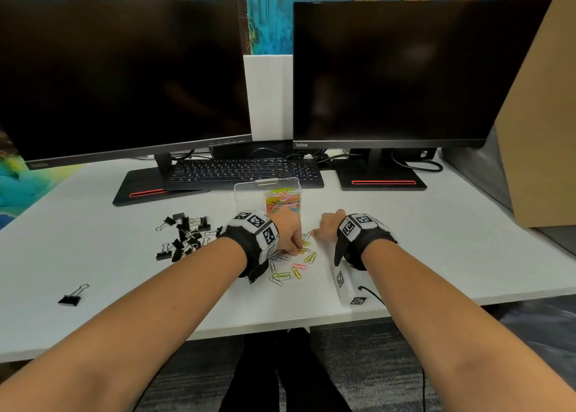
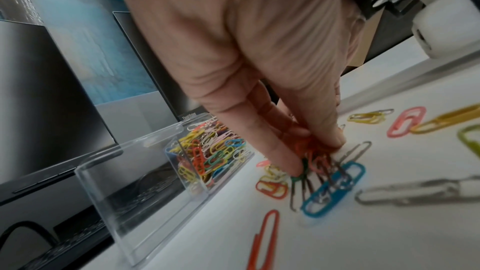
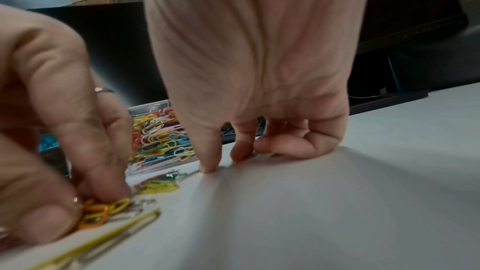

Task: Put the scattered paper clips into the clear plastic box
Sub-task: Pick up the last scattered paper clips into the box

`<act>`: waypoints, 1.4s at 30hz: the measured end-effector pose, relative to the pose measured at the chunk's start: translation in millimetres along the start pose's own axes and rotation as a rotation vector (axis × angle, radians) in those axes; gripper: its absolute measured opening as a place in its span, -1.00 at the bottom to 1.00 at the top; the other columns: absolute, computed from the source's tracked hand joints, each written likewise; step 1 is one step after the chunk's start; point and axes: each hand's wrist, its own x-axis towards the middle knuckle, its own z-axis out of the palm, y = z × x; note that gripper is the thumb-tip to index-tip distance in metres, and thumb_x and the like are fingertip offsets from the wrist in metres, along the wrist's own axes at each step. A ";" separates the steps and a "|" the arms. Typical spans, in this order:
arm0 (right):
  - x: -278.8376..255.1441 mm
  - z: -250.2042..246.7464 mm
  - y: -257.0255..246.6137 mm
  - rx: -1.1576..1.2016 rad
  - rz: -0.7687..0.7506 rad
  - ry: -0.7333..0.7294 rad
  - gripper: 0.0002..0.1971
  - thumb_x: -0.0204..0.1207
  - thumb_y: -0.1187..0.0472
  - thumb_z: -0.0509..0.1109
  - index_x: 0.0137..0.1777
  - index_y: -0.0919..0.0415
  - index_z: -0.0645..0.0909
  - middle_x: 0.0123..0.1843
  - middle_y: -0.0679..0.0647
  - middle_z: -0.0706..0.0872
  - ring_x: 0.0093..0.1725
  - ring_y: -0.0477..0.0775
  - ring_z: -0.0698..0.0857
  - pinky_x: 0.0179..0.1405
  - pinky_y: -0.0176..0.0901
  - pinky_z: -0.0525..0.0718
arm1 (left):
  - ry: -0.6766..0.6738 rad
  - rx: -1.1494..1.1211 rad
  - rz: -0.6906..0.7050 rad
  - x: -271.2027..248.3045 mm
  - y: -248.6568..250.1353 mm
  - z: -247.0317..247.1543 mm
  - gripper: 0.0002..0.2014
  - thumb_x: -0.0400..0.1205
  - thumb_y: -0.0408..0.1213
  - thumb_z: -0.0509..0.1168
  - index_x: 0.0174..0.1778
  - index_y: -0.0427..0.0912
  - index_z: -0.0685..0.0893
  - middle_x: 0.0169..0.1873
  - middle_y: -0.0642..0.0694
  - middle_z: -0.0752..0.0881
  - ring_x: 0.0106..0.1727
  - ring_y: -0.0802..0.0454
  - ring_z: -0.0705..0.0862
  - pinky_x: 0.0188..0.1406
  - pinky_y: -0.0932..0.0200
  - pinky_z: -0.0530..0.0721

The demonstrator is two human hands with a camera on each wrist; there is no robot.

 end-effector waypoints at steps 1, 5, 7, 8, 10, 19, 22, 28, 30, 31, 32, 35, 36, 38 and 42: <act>0.2 0.1 -0.1 0.005 0.003 -0.002 -0.40 0.50 -0.26 0.21 0.39 0.15 0.45 0.41 0.28 0.44 0.31 0.32 0.56 0.34 0.14 0.53 | 0.006 0.002 0.002 0.1 -0.4 -0.1 -0.71 0.54 -0.23 0.44 0.17 -0.18 0.76 0.09 -0.04 0.80 0.15 0.07 0.71 0.20 0.28 0.63; -1.9 1.3 -0.1 0.033 0.017 -0.003 -0.37 0.49 -0.27 0.20 0.43 0.12 0.40 0.45 0.26 0.38 0.36 0.34 0.52 0.37 0.18 0.50 | 0.023 0.028 -0.006 1.1 -0.3 0.9 -0.72 0.52 -0.23 0.45 0.13 -0.20 0.79 0.02 -0.06 0.82 0.06 0.04 0.75 0.12 0.19 0.72; -3.8 1.3 0.0 0.044 0.023 -0.009 -0.36 0.49 -0.28 0.19 0.44 0.12 0.39 0.45 0.25 0.36 0.37 0.34 0.51 0.38 0.19 0.49 | 0.016 0.051 -0.009 2.9 0.5 1.8 -0.70 0.52 -0.22 0.44 0.16 -0.20 0.77 0.04 -0.06 0.81 0.06 0.03 0.74 0.11 0.20 0.72; -5.2 0.8 0.1 0.050 0.022 -0.012 -0.37 0.49 -0.28 0.19 0.44 0.11 0.39 0.45 0.25 0.36 0.36 0.35 0.51 0.37 0.19 0.49 | 0.013 0.061 -0.012 3.5 1.0 1.1 -0.69 0.53 -0.22 0.44 0.17 -0.21 0.77 0.05 -0.06 0.81 0.06 0.03 0.74 0.11 0.20 0.71; -7.6 -0.5 0.6 0.055 0.014 -0.011 -0.38 0.47 -0.29 0.18 0.41 0.10 0.41 0.42 0.24 0.38 0.33 0.35 0.53 0.35 0.20 0.50 | 0.017 0.071 -0.014 4.0 0.1 -2.8 -0.70 0.54 -0.22 0.42 0.17 -0.21 0.77 0.04 -0.06 0.81 0.04 0.04 0.74 0.08 0.22 0.72; -17.8 -5.8 2.7 0.117 -0.001 -0.020 -0.43 0.46 -0.26 0.22 0.34 0.10 0.47 0.37 0.23 0.42 0.28 0.36 0.55 0.32 0.22 0.52 | 0.412 -0.015 -0.127 16.3 -20.8 -54.9 -0.75 0.59 -0.29 0.25 -0.01 -0.11 0.84 -0.15 -0.09 0.82 0.01 -0.13 0.73 0.31 0.14 0.56; -19.5 -5.5 0.4 0.138 0.011 -0.037 -0.43 0.49 -0.26 0.21 0.36 0.11 0.44 0.38 0.22 0.38 0.30 0.34 0.53 0.34 0.21 0.51 | 0.480 -0.072 -0.185 27.6 -32.4 -55.0 -0.77 0.60 -0.32 0.26 -0.02 -0.14 0.84 -0.21 -0.03 0.78 0.07 -0.09 0.70 0.36 0.13 0.53; -24.7 -1.5 0.4 0.165 0.019 -0.006 -0.48 0.55 -0.21 0.17 0.33 0.15 0.43 0.38 0.20 0.33 0.27 0.31 0.53 0.30 0.18 0.52 | 0.492 -0.180 -0.272 40.1 -48.6 -38.7 -0.73 0.61 -0.24 0.36 0.21 -0.18 0.74 0.13 -0.11 0.77 0.20 -0.04 0.69 0.32 0.09 0.60; -26.7 -4.3 0.0 0.155 0.012 -0.013 -0.48 0.56 -0.21 0.16 0.35 0.15 0.42 0.39 0.21 0.33 0.29 0.32 0.53 0.30 0.17 0.51 | 0.529 -0.224 -0.287 38.5 -51.8 -37.4 -0.72 0.60 -0.23 0.37 0.22 -0.17 0.73 0.15 -0.14 0.76 0.22 -0.07 0.67 0.34 0.04 0.61; -27.1 -5.4 0.1 0.151 0.015 -0.018 -0.47 0.55 -0.22 0.16 0.36 0.15 0.41 0.40 0.21 0.33 0.30 0.32 0.52 0.31 0.17 0.50 | 0.556 -0.249 -0.285 36.6 -53.1 -37.6 -0.74 0.61 -0.23 0.37 0.20 -0.16 0.74 0.14 -0.15 0.76 0.21 -0.08 0.67 0.34 0.02 0.61; -27.4 -6.2 -0.3 0.144 0.017 -0.022 -0.46 0.56 -0.22 0.16 0.37 0.14 0.40 0.40 0.21 0.32 0.31 0.33 0.52 0.32 0.17 0.49 | 0.578 -0.272 -0.276 33.4 -53.5 -38.4 -0.76 0.61 -0.24 0.36 0.17 -0.17 0.76 0.12 -0.15 0.77 0.20 -0.08 0.68 0.34 0.02 0.60; -34.1 -10.9 -4.7 0.117 0.032 -0.050 -0.46 0.56 -0.21 0.15 0.40 0.14 0.38 0.41 0.22 0.32 0.33 0.33 0.52 0.33 0.17 0.49 | 0.627 -0.289 -0.261 21.0 -55.4 -40.0 -0.81 0.63 -0.29 0.32 0.08 -0.20 0.79 0.05 -0.14 0.79 0.17 -0.07 0.69 0.32 0.05 0.60; -37.4 -13.8 -6.9 0.105 0.031 -0.058 -0.47 0.56 -0.20 0.15 0.39 0.14 0.38 0.40 0.22 0.33 0.32 0.33 0.53 0.33 0.18 0.50 | 0.638 -0.287 -0.260 15.9 -56.0 -40.2 -0.81 0.63 -0.29 0.32 0.07 -0.19 0.80 0.03 -0.13 0.80 0.15 -0.06 0.69 0.31 0.06 0.61; -40.9 -18.4 -10.7 0.071 0.018 -0.079 -0.51 0.55 -0.18 0.17 0.35 0.13 0.41 0.38 0.22 0.37 0.29 0.34 0.55 0.33 0.20 0.52 | 0.633 -0.290 -0.270 5.0 -55.9 -37.3 -0.82 0.62 -0.28 0.33 0.04 -0.18 0.81 0.01 -0.11 0.80 0.13 -0.03 0.70 0.28 0.09 0.63; -52.0 -28.1 -20.0 0.054 -0.066 -0.105 -0.65 0.57 0.07 0.25 0.30 0.20 0.47 0.36 0.25 0.52 0.28 0.32 0.59 0.30 0.15 0.56 | 0.528 -0.198 -0.233 -16.5 -47.0 -21.4 -0.84 0.59 -0.30 0.35 -0.03 -0.18 0.84 -0.01 -0.04 0.82 0.05 0.06 0.74 0.31 0.18 0.57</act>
